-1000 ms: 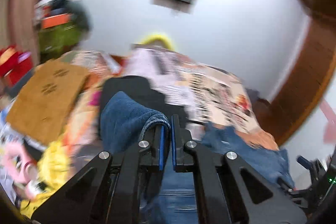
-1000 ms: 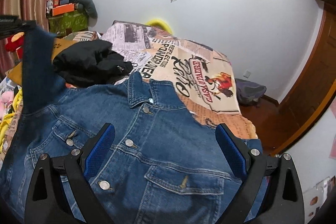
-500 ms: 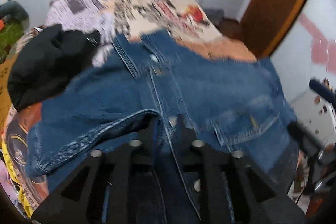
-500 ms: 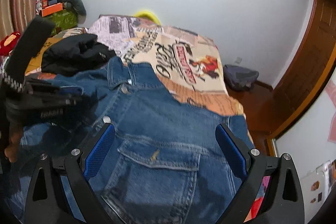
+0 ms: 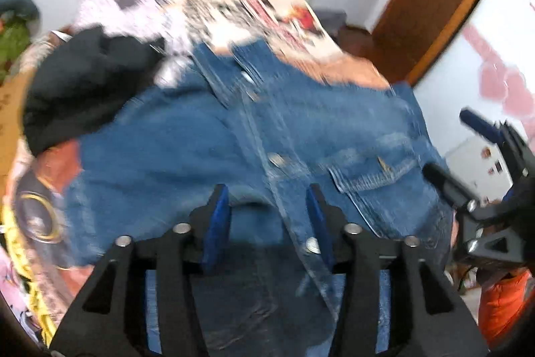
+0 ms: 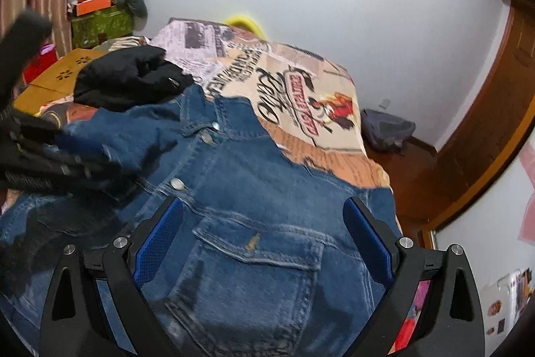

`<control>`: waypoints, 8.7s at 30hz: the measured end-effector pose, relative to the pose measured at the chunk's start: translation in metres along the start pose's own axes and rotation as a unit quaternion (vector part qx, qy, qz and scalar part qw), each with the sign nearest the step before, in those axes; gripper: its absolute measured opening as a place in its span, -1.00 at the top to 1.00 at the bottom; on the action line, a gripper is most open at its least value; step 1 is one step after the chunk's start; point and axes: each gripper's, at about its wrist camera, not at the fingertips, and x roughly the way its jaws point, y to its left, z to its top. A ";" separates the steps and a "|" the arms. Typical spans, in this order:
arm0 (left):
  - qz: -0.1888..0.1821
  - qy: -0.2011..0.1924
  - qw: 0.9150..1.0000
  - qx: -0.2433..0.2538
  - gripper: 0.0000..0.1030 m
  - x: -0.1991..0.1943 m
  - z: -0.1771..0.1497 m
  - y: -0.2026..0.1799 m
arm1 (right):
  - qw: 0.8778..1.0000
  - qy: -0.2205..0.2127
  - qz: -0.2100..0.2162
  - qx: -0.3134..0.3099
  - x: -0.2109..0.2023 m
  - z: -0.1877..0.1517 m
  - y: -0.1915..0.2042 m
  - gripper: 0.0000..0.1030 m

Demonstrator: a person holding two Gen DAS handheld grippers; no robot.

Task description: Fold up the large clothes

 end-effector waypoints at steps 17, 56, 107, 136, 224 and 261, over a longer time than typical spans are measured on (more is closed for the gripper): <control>0.179 -0.138 0.974 -0.033 -0.75 -0.111 -0.026 0.116 | 0.985 0.006 0.139 -0.100 0.032 0.060 0.119 -0.85; 0.188 -0.016 0.978 -0.092 -0.75 -0.041 -0.117 0.172 | 0.979 -0.024 0.196 -0.051 0.031 0.102 0.127 0.72; 0.096 -0.115 0.988 0.041 -0.79 -0.030 0.009 -0.013 | 0.970 0.005 -0.033 0.243 -0.051 -0.049 -0.162 -0.11; 0.061 -0.032 0.997 0.034 -0.79 0.030 -0.004 -0.031 | 0.814 0.127 0.073 0.563 0.074 -0.193 -0.251 -0.22; 0.054 -0.121 0.991 -0.004 -0.79 -0.059 -0.007 0.026 | 0.937 -0.010 0.218 0.274 0.013 0.069 -0.091 0.81; 0.032 0.016 0.999 0.002 -0.79 0.010 -0.013 0.024 | 0.986 0.066 0.120 0.090 -0.002 0.047 -0.052 0.17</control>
